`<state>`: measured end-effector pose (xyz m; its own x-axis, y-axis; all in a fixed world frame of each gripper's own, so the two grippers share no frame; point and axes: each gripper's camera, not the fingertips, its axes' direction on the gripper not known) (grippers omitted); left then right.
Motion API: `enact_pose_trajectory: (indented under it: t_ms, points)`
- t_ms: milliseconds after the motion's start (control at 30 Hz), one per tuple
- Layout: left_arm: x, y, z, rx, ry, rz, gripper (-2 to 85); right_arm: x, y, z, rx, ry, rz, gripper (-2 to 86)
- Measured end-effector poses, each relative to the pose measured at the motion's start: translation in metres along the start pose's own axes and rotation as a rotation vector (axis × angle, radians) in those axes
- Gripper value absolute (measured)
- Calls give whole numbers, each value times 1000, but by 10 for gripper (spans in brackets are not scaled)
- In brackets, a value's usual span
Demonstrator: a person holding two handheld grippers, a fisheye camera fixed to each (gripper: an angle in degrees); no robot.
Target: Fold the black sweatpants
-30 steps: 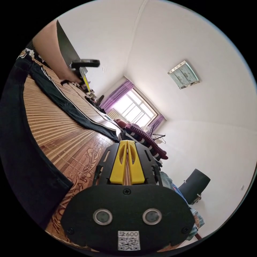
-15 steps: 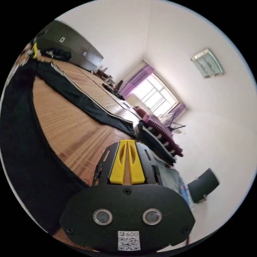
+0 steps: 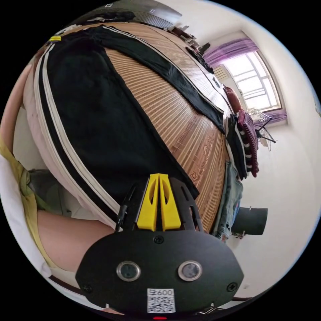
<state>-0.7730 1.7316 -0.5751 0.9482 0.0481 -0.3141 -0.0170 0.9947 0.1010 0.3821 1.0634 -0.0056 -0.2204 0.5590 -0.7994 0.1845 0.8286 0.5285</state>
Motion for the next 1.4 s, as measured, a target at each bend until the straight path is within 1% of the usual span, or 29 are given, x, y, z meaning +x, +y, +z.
enact_pose_trajectory:
  t_ms: [33, 167, 233, 300, 333, 400, 433, 467, 500, 533, 567, 600, 667, 733, 800, 833, 867, 900, 967, 1000, 1033, 1133, 1200, 1233, 1267, 1300, 1333, 1367, 1400]
  points:
    - [-3, 0, -9, -11, -1, -9, 27, 1, -7, -3, -8, 8, -6, -8]
    - [3, -5, -74, -129, -97, 41, 27, 13, -25, -15, -23, -14, 15, -8]
    - [-13, -2, -105, -100, -51, -45, 30, 21, -28, -22, -23, -30, 36, -8]
    - [-58, 6, -151, 33, 131, -170, 37, 27, -28, -34, -12, -41, 16, -8]
    - [-75, 9, -162, 67, 188, -224, 41, 37, -24, -43, 7, -51, 40, -8]
    - [-149, 21, -200, 208, 457, -434, 61, 66, -12, -56, 63, -18, 163, -8]
    - [-165, 22, -208, 237, 508, -481, 68, 93, 2, -67, 143, -11, 282, -8]
    - [-193, 18, -221, 271, 591, -549, 82, 125, 20, -75, 229, -61, 414, -8]
    - [-214, 5, -231, 283, 666, -571, 96, 143, 30, -76, 260, -104, 484, -8]
    - [-221, -5, -236, 281, 697, -566, 103, 180, 48, -72, 305, -203, 620, -8]
    - [-231, -27, -243, 274, 744, -549, 112, 214, 68, -64, 345, -299, 735, -8]
    - [-237, -51, -249, 267, 773, -538, 117, 227, 77, -59, 363, -343, 778, -8]
    - [-239, -89, -253, 214, 786, -535, 122, 266, 113, -37, 410, -449, 968, -8]
    - [-232, -127, -249, 149, 839, -526, 128, 279, 128, -20, 386, -531, 1051, -8]
    - [-210, -172, -238, -15, 895, -493, 146, 283, 140, -21, 430, -567, 1060, -8]
    - [-202, -182, -236, -88, 867, -478, 152, 287, 145, -26, 447, -584, 1067, -8]
    - [-178, -201, -239, -191, 783, -375, 157, 291, 148, -30, 445, -600, 1074, -8]
    - [-155, -214, -255, -196, 701, -275, 158, 293, 148, -32, 442, -603, 1075, -8]
    - [-132, -230, -287, -180, 628, -203, 142, 297, 149, -44, 439, -590, 1070, -8]
    - [-118, -239, -313, -130, 649, -149, 118, 298, 149, -47, 438, -586, 1070, -8]
    - [-113, -243, -325, -116, 638, -144, 106, 299, 149, -54, 435, -579, 1067, -8]
    - [-79, -251, -395, -14, 481, -105, 83, 301, 147, -69, 424, -557, 1057, -8]
    - [-45, -244, -454, 154, 343, -31, 56, 301, 145, -80, 418, -535, 1047, -8]
    - [-36, -240, -467, 201, 317, -6, 54, 300, 143, -86, 414, -522, 1040, -8]
    - [-19, -233, -489, 284, 268, 42, 49, 300, 142, -92, 410, -512, 1035, -8]
    - [-8, -228, -502, 326, 237, 45, 49, 300, 142, -95, 409, -509, 1034, -8]
    - [-5, -227, -504, 327, 243, 39, 48, 301, 142, -99, 409, -509, 1034, -8]
    - [-3, -230, -504, 299, 289, 41, 52, 303, 144, -103, 412, -518, 1038, -8]
    - [-8, -234, -500, 256, 323, -2, 58, 303, 145, -104, 414, -524, 1041, -8]
